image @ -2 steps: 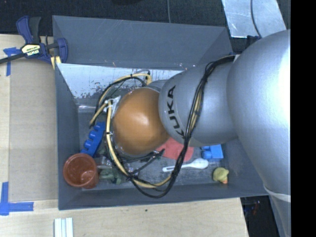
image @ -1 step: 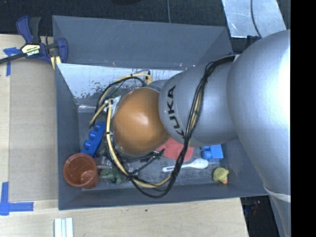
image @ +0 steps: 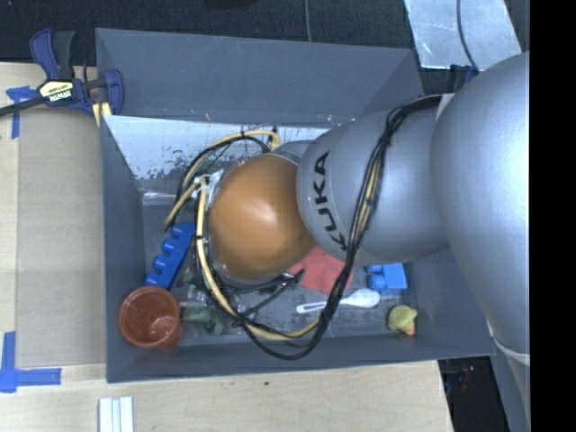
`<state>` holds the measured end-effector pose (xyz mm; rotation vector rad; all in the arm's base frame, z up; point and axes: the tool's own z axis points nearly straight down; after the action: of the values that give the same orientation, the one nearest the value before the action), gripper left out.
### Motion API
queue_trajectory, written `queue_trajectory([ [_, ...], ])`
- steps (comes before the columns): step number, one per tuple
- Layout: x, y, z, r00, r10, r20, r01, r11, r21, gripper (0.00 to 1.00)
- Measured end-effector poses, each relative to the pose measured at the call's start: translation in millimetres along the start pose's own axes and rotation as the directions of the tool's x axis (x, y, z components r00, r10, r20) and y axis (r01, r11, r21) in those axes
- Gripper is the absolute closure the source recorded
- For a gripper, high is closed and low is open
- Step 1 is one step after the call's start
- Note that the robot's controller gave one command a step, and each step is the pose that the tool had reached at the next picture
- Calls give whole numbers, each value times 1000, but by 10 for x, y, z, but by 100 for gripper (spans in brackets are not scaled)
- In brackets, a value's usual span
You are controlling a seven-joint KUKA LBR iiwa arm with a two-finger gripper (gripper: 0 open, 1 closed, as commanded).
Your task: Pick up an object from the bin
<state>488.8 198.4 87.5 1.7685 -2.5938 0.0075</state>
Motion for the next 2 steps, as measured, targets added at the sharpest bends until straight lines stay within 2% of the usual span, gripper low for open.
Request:
queue_trajectory([
  [1,-26,-20,-447,1000,-1,9,1,1000,9,100],
  [2,-10,-1,-765,1000,0,3,0,1000,0,100],
])
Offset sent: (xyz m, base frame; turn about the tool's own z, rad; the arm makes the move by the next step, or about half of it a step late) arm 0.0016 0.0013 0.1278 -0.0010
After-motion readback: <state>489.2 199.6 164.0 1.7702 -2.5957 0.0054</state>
